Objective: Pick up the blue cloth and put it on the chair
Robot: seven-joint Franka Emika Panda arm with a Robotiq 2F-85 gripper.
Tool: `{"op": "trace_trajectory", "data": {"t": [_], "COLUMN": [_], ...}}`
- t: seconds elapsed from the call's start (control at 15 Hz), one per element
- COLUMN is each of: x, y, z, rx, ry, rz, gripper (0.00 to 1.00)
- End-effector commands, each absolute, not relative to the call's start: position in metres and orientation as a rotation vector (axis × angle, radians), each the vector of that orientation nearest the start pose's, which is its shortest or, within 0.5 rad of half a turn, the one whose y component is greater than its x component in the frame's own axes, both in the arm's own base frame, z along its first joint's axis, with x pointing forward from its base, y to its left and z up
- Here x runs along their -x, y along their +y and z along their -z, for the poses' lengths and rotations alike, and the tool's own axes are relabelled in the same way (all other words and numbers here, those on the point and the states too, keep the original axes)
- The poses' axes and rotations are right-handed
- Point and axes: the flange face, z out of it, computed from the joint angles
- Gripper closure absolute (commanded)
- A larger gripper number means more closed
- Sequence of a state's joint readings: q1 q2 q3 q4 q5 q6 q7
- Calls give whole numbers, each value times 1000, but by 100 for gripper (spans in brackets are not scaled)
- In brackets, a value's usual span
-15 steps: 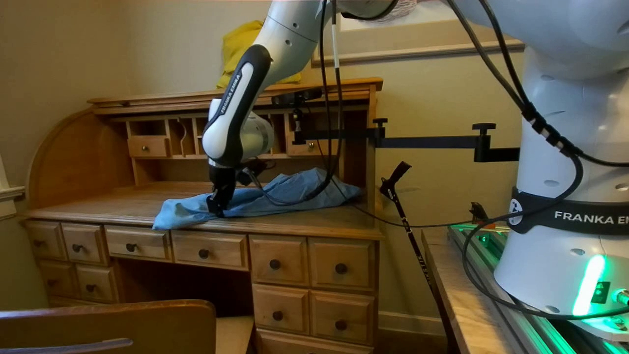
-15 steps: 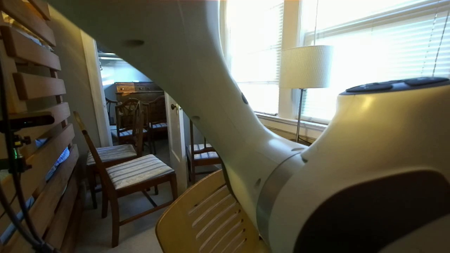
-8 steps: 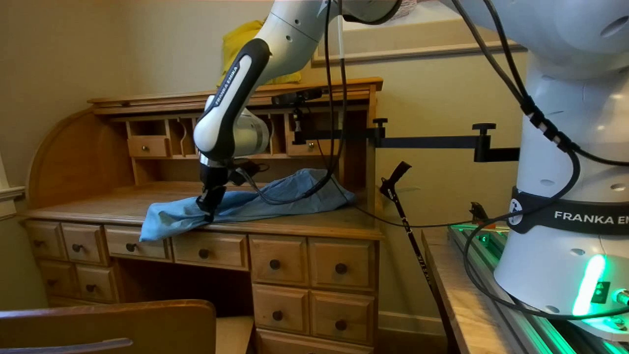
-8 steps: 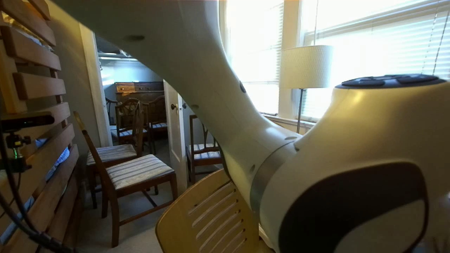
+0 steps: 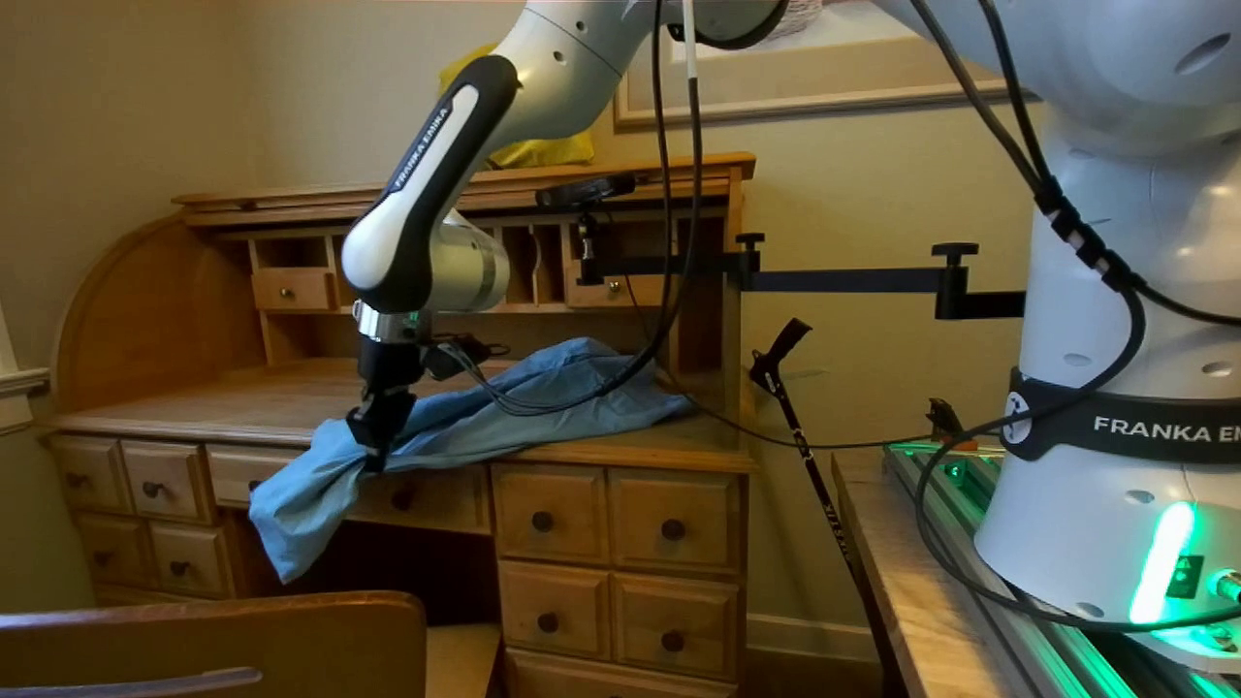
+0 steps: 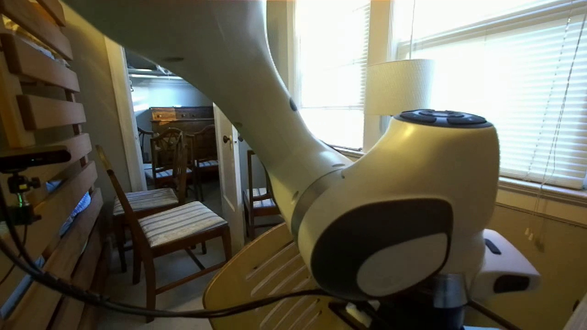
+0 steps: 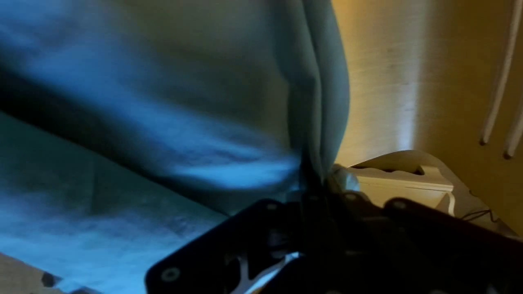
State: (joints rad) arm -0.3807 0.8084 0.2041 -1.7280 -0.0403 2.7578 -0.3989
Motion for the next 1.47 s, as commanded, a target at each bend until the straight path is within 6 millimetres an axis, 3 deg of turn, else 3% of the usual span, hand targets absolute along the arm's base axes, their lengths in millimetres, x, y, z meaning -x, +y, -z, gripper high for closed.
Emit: {"op": "trace_trajectory", "data": {"t": [0.0, 0.53, 1.4], "x": [-662, -670, -682], "y": [-110, -82, -14], "z": [-164, -191, -228], "rx": [2987, 2918, 2869], "ry": [-270, -171, -95], "rz": [352, 349, 376], "gripper": [99, 99, 99]}}
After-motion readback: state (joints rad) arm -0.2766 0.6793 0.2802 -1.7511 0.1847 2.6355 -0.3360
